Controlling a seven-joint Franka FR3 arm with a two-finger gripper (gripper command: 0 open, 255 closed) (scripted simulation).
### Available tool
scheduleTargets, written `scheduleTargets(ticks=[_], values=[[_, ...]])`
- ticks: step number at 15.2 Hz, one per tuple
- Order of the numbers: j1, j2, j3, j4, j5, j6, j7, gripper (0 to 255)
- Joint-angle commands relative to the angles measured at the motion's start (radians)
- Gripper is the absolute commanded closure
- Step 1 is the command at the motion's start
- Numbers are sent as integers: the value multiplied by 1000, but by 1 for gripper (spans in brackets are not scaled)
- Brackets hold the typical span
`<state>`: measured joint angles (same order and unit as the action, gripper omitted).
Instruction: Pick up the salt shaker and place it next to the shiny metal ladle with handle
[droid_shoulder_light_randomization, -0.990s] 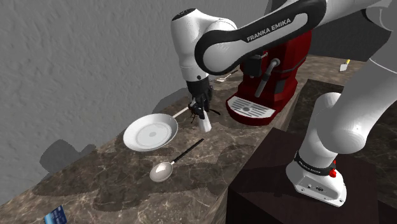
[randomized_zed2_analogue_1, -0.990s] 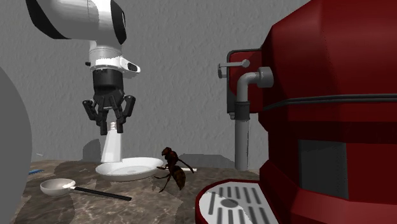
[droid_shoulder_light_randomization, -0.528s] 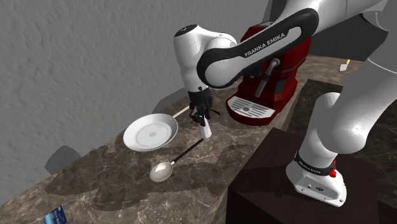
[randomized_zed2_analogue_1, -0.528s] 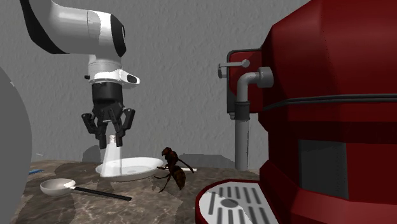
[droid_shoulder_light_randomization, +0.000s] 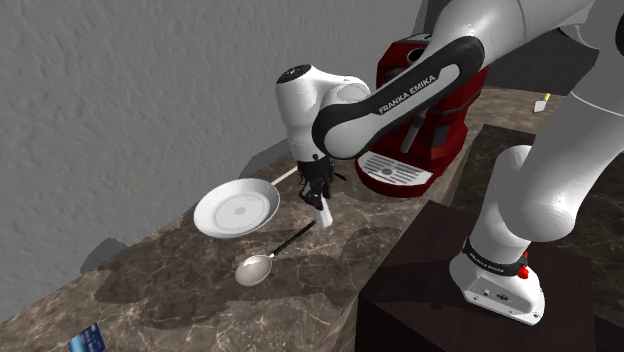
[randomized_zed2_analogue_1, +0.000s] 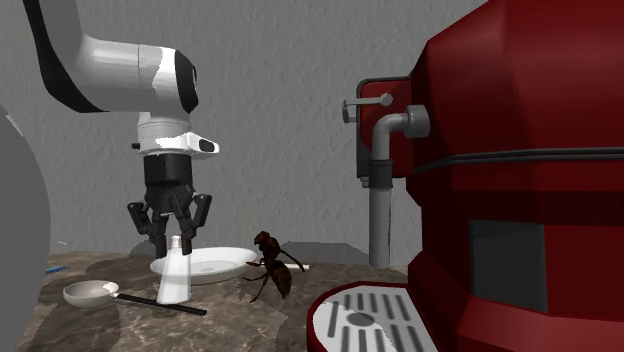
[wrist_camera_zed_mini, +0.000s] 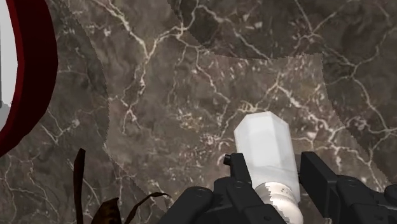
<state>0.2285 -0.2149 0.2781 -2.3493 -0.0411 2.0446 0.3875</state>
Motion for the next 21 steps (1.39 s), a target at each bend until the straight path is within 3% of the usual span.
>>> scheduleTargets(ticks=[1, 5, 13, 14, 19, 21], values=[[-1, 13, 2, -16, -4, 30, 5, 255], [-3, 45, 5, -47, -15, 90, 17, 255], [-3, 45, 5, -47, -15, 90, 17, 255], [-3, 45, 5, -47, -15, 90, 17, 0], [-3, 45, 5, -47, -15, 90, 17, 0], [1, 17, 5, -3, -4, 19, 9, 0]])
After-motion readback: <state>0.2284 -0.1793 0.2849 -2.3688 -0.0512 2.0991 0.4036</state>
